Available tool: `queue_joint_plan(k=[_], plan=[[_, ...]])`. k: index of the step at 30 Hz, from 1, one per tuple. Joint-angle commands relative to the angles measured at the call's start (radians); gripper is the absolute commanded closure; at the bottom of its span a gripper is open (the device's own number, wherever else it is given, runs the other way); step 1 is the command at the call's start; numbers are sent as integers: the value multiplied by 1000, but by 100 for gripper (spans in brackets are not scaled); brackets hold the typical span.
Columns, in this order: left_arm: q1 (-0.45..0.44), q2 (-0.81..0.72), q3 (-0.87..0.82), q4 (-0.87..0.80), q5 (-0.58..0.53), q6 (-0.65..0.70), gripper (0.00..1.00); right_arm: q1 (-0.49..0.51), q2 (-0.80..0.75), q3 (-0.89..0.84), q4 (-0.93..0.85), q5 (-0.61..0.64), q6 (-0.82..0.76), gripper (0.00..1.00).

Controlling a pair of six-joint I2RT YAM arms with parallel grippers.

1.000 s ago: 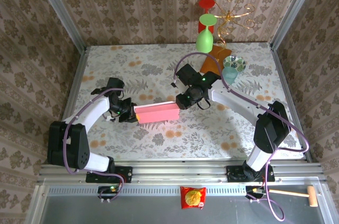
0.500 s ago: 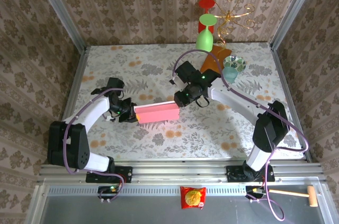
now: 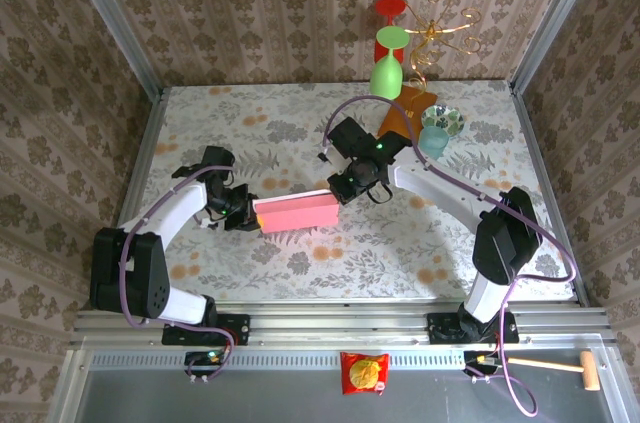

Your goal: Fold the paper box

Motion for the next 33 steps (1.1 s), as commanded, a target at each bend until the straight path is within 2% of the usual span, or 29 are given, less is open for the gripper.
queue_joint_plan(k=[1,5,21,33], plan=[[10,21,11,-32,-51,-12,100,3,2,24,-13,-1,12,94],[10,22,9,-26,-50,-19,100,7,-10,19,-7,-7,42,100],[11,19,-24,38,-43,-71,100,48,-69,-104,104,54,338,100],[10,25,-26,45,-38,-78,100,57,-71,-130,99,93,415,100]])
